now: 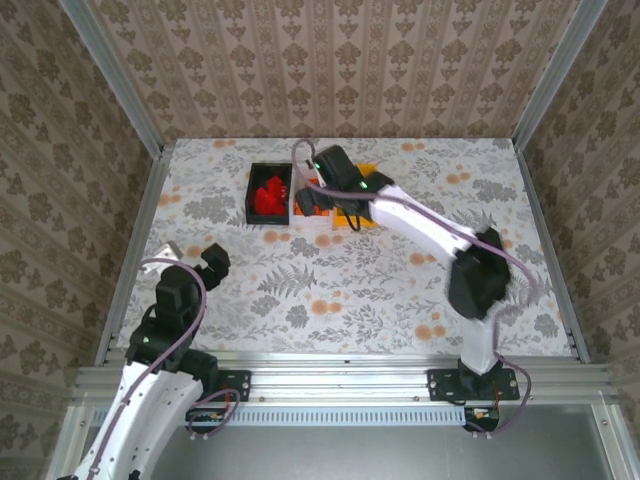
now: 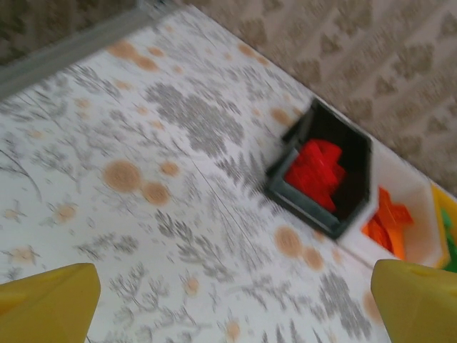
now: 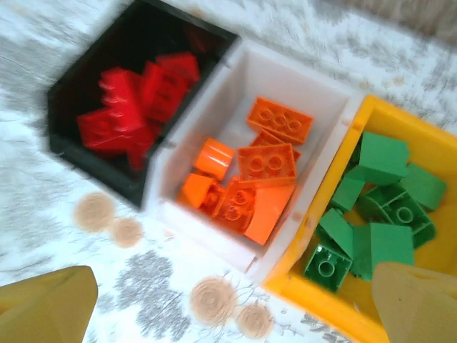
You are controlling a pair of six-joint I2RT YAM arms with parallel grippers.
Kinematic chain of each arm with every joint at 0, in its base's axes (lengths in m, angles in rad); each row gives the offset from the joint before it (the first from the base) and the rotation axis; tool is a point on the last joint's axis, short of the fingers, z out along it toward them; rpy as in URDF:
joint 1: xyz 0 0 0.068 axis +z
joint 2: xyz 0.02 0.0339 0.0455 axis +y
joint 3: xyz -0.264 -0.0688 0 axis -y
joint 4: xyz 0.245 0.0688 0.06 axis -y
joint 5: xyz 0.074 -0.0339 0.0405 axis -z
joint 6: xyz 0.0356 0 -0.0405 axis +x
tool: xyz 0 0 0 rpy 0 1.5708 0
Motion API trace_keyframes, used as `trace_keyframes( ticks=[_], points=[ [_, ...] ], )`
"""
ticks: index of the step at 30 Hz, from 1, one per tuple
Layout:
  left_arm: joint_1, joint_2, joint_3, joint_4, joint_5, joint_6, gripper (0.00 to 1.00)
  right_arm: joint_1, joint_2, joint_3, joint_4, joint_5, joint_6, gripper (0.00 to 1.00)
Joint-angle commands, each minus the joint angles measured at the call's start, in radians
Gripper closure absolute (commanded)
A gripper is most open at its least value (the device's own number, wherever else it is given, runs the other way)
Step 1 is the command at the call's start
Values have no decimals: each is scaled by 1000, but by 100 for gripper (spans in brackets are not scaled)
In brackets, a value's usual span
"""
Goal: Sort the legos into containers by color
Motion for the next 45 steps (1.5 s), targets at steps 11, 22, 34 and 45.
trace_keyframes(
  ticks=[11,22,34,45],
  points=[
    [197,425,-348,1111,-58,721,0,-218,-669,-776,316,54,-183,0],
    [295,1150,-221,1584,219,822,0,-621,-574,-1292,1194,-147,-148,0],
    [332,1126,-126,1350,270,779,0,-704,-251,-1180,1283,-200,-93,0],
    [322,1129,-118,1339,295,803,0,-704,-257,-1180,1274,-199,-94,0]
  ],
)
